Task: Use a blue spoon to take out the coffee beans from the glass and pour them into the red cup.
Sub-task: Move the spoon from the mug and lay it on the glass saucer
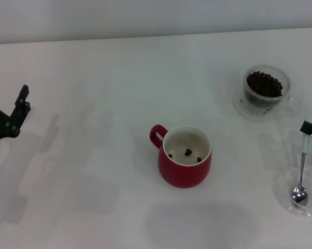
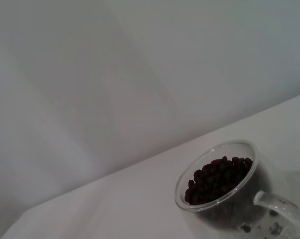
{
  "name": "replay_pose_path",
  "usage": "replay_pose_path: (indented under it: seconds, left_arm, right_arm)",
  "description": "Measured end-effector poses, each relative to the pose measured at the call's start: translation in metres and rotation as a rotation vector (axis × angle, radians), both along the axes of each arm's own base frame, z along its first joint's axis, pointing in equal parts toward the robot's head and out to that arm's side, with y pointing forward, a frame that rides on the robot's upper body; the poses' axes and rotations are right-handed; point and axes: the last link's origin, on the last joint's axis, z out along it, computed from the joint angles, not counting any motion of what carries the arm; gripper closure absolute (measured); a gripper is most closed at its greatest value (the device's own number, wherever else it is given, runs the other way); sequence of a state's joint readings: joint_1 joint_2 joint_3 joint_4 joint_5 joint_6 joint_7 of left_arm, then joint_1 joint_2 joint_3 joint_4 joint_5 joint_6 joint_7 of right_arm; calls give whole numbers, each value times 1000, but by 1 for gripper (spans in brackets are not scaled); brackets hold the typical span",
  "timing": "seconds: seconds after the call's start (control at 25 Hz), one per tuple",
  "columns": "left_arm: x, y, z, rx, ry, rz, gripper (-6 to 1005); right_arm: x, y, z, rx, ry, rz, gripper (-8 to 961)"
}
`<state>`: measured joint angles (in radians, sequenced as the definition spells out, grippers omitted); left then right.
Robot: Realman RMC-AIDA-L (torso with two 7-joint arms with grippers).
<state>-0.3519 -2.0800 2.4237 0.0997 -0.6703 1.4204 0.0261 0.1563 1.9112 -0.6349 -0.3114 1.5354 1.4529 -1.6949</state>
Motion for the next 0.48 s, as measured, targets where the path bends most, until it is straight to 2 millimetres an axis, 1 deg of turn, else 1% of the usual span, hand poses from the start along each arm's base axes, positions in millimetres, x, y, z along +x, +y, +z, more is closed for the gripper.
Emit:
replay_pose_path:
  seconds: [0.48]
  left_arm:
    - [1,1,0,0,0,-3,352]
  right_arm:
    - [2,-1,-2,-10,-9,-8,786]
